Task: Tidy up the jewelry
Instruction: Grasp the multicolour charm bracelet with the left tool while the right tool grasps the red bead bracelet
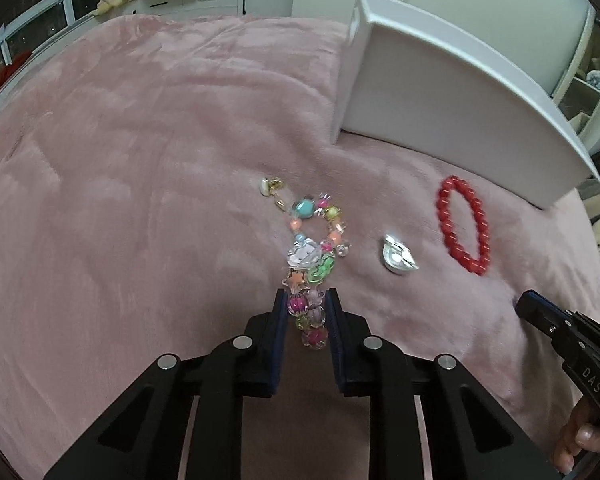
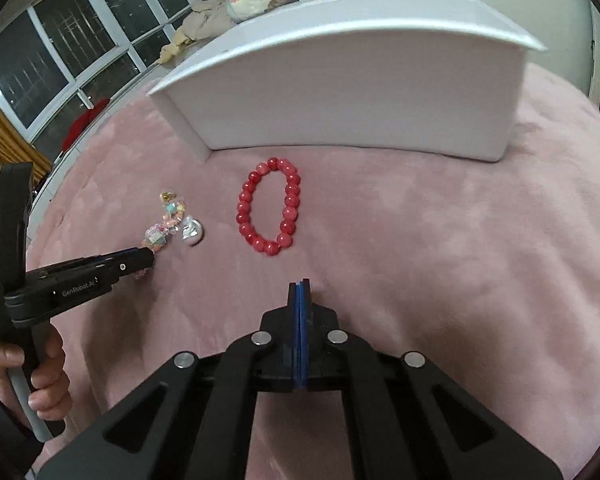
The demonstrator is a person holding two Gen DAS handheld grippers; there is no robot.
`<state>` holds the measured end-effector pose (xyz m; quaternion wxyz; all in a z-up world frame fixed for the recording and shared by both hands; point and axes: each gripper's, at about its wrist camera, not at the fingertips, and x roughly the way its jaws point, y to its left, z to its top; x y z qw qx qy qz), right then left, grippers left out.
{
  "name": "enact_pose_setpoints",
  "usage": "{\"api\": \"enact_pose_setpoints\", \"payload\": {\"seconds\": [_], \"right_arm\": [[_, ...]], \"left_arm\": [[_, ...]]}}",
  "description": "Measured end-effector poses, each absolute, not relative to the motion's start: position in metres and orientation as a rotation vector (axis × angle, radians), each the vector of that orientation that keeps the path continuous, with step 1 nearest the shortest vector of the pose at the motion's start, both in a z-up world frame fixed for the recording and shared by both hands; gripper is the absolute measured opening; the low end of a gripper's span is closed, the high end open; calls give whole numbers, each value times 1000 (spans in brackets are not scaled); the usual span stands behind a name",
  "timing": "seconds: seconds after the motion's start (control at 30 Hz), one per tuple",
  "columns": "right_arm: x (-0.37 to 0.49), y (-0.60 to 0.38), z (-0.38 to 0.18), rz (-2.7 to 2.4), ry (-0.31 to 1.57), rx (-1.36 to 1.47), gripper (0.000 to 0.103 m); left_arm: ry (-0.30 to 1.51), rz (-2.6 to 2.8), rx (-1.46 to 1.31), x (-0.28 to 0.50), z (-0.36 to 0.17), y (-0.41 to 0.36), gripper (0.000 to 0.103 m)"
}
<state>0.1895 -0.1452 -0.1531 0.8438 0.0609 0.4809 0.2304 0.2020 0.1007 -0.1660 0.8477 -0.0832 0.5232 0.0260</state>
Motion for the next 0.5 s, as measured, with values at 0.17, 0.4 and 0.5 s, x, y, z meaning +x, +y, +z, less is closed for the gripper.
{"api": "enact_pose_setpoints", "payload": {"seconds": [0.17, 0.4, 0.5], "right_arm": [[189, -137, -140, 503, 1008, 95, 38], [225, -96, -150, 466, 1003, 24, 49], [241, -91, -173, 479, 1084, 36, 16]], "left_arm": [[1066, 36, -183, 178, -150, 97, 24], [1059, 44, -188, 143, -132, 100, 22], [1052, 43, -173, 131, -123, 101, 16]]}}
